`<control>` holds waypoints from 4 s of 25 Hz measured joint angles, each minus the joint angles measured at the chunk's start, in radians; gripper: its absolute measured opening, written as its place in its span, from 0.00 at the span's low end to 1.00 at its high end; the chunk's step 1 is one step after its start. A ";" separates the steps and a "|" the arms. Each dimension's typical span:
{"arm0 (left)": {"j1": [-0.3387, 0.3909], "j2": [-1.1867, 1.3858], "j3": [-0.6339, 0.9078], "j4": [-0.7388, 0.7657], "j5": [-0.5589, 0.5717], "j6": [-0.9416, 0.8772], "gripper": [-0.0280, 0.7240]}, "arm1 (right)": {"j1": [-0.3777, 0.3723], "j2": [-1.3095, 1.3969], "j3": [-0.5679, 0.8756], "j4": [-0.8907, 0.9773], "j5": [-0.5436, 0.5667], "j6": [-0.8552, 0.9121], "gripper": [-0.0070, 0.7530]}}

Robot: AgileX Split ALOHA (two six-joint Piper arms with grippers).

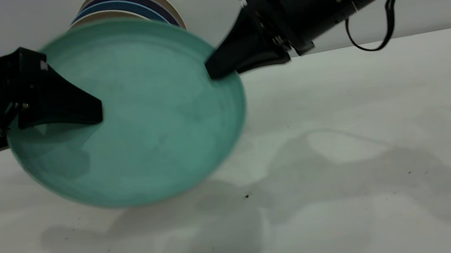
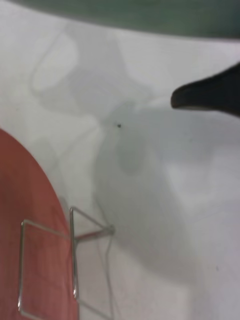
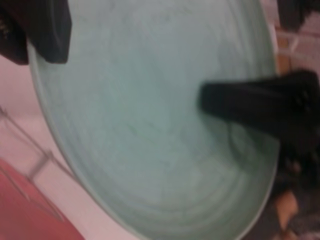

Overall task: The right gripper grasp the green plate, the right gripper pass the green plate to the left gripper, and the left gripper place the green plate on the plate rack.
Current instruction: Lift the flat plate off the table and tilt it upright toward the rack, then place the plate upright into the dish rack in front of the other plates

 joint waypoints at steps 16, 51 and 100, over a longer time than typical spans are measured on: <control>-0.005 0.000 -0.010 0.019 -0.183 0.300 0.23 | -0.120 -0.004 0.000 -0.156 -0.023 0.058 0.93; -0.005 0.049 -0.451 0.949 -0.027 0.579 0.23 | -0.314 -0.005 0.000 -0.515 -0.119 0.243 0.75; -0.005 0.288 -0.457 0.927 -0.169 0.575 0.66 | -0.314 -0.005 0.000 -0.542 -0.118 0.243 0.75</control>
